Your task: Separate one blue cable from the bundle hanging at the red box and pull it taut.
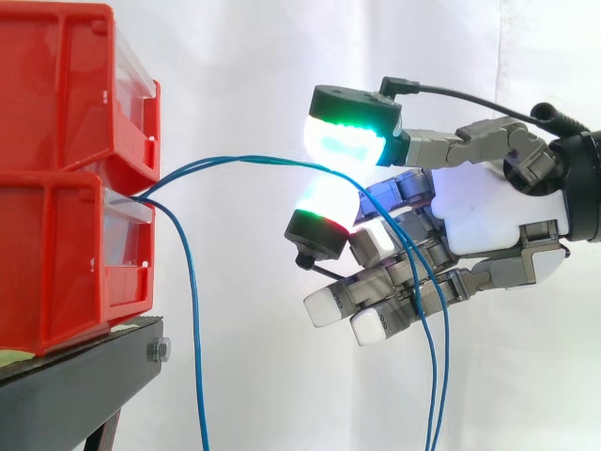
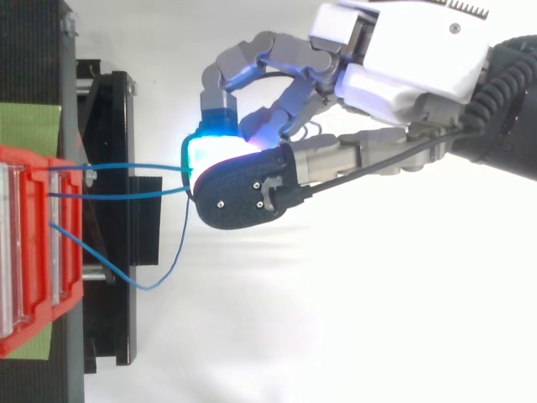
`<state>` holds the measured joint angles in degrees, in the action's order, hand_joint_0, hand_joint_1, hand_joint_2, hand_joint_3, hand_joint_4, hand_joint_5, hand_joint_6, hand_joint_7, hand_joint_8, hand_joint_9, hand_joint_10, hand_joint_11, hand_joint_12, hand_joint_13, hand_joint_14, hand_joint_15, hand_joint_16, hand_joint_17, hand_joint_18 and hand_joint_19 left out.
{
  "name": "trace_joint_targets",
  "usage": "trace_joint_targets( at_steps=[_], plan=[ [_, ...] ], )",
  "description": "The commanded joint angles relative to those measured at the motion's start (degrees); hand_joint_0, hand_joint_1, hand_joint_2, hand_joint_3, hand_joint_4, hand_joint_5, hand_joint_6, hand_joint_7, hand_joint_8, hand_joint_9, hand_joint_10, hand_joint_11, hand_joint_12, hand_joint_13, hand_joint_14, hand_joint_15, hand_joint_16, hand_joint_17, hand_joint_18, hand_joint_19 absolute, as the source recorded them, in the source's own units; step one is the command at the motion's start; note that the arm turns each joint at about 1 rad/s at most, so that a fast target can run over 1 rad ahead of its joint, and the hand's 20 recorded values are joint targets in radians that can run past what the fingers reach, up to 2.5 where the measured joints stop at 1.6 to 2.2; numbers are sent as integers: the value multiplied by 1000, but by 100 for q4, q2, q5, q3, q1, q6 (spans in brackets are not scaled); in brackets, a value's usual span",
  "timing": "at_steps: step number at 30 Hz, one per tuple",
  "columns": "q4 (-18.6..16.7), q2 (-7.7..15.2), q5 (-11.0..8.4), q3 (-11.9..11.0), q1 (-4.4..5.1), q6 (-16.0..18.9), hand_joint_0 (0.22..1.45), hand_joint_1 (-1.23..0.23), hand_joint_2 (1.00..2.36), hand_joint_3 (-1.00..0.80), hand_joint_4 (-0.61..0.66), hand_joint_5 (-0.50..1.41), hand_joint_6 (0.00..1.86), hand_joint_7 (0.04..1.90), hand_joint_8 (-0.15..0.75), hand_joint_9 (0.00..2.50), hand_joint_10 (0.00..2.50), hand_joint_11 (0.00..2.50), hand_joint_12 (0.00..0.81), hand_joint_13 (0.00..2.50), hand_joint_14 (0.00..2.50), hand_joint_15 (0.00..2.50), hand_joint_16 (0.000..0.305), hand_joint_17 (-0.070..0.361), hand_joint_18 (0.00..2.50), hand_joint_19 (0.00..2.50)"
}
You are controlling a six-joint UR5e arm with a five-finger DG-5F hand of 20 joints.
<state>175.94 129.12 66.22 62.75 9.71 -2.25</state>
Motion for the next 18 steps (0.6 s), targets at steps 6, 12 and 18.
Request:
trace_joint_targets(
  at_steps=[6,12,18],
  plan=[
    [2,0,14,0,-30,-3,633,-810,1021,-168,132,-131,933,1237,368,1160,19,730,344,781,12,359,41,92,721,468],
    [2,0,23,0,-22,5,673,-843,1021,-195,86,-140,942,1231,364,1132,19,726,344,766,12,344,41,93,723,449],
    [2,0,-3,0,5,-3,679,-808,1000,-496,139,-140,934,1181,351,1126,16,709,339,755,12,350,41,93,711,452]
  ],
)
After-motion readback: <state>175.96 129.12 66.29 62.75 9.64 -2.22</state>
